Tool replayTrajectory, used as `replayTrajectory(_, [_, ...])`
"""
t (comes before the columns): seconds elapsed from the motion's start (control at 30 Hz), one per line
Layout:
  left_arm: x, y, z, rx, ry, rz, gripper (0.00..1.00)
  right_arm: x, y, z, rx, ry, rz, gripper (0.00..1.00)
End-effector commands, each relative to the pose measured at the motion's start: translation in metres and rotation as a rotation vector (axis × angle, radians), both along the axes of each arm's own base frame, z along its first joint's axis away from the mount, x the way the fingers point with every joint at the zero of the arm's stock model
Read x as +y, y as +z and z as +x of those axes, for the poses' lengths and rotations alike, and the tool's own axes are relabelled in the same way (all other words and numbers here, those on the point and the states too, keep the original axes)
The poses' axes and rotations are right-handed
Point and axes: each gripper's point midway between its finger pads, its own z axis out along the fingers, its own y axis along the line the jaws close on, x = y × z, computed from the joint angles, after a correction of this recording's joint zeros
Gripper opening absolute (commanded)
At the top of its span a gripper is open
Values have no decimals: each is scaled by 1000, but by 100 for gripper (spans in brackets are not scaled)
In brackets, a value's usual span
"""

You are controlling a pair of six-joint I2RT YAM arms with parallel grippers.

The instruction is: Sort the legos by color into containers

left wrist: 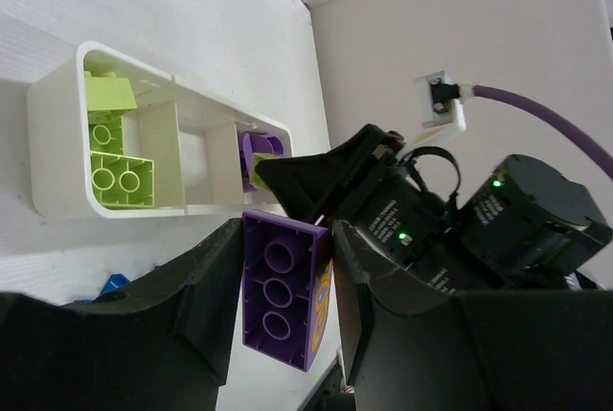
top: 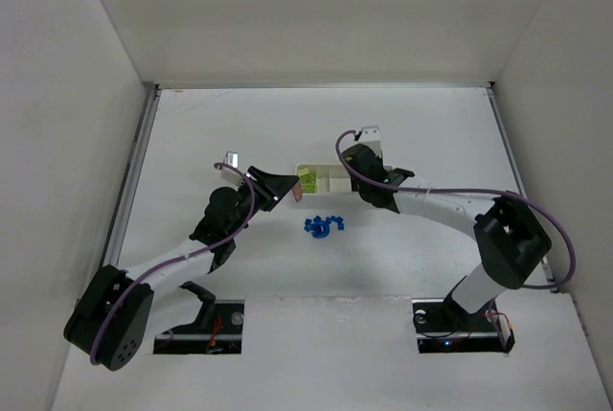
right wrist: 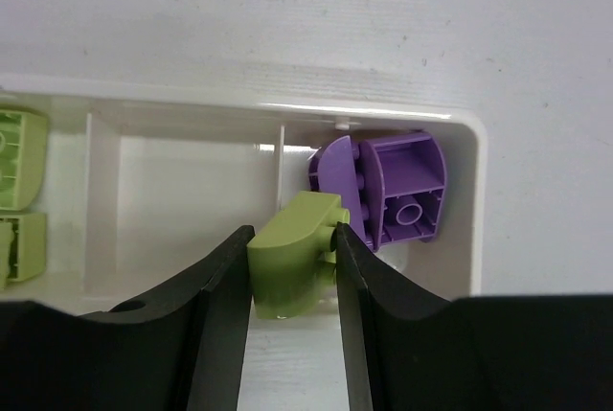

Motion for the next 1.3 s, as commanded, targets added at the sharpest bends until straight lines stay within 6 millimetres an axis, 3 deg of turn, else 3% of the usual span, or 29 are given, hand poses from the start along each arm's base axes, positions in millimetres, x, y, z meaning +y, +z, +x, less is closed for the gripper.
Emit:
replayTrajectory(0.0, [1,18,0,-69,-6,-22,19,-5,40,7,-101,-30,36,36])
replayTrajectory(0.23, [2,25,1,-85,0,-26,19,-4,73,3,-170,-29,103,36])
replayTrajectory(0.33, [8,32,4,-100,17,-33,19,27,85,-2,-186,46,194,35])
replayTrajectory(0.4, [12,34,5,-103,28,-34,19,59,91,-5,-191,122,278,35])
replayTrajectory(0.53, [18,40,5,-112,45,-36,19,110,89,-7,-169,216,413,35])
replayTrajectory(0.7, [24,42,2,-112,57,-35,19,135,67,2,-136,229,426,36])
replayTrajectory(0.83, [26,41,2,-111,61,-31,19,138,55,6,-120,215,418,38])
replayTrajectory(0.93, [24,42,2,-111,58,-32,19,140,53,8,-127,205,431,50])
replayTrajectory(1.0, [22,42,2,-113,55,-29,19,138,61,7,-145,201,455,61])
replayTrajectory(1.07, [19,44,3,-114,54,-27,19,132,72,6,-169,199,477,66])
replayTrajectory(1.17, [10,46,4,-114,36,-18,19,109,86,4,-208,164,502,67])
replayTrajectory(1.27, [-8,47,6,-123,9,8,19,67,92,1,-257,81,521,64])
